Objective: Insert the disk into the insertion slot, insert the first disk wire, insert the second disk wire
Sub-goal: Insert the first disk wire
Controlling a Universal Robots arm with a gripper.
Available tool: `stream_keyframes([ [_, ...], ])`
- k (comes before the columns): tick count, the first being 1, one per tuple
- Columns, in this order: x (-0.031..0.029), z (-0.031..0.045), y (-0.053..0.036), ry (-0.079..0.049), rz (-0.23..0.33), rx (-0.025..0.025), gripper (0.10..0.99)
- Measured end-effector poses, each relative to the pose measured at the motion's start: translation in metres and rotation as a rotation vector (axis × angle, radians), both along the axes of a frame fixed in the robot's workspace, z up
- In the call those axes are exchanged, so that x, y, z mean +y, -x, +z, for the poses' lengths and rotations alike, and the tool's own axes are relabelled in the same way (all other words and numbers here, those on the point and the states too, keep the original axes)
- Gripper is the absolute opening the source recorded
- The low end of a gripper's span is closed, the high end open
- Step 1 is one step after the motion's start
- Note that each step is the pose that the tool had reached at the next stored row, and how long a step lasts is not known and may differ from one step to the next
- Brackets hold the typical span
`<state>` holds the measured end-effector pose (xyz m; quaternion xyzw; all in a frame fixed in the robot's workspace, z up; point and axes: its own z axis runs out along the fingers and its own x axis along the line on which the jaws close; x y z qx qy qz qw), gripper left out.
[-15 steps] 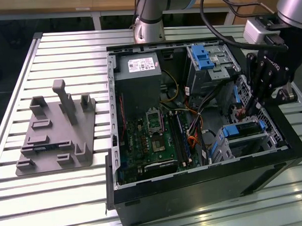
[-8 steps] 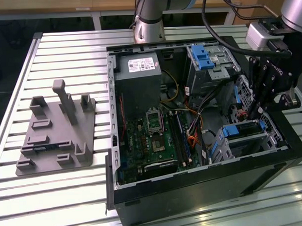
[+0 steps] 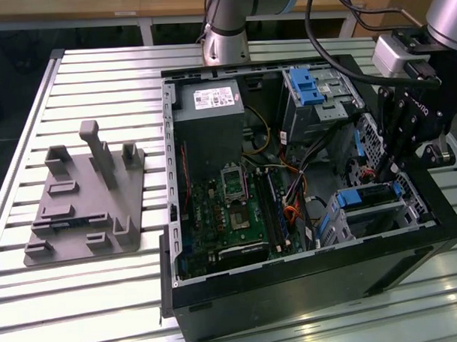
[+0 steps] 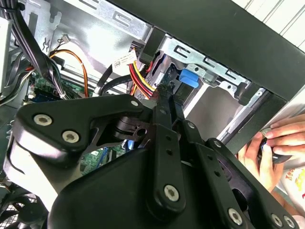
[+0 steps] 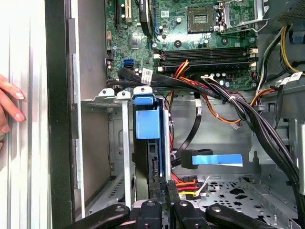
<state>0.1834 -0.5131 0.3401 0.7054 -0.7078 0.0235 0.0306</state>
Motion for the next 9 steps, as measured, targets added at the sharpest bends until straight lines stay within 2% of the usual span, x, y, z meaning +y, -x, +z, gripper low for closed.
stream_keyframes([
  [9,-0.0027,-0.0004,0.0005,0.000,-0.001,0.0000,0.169],
])
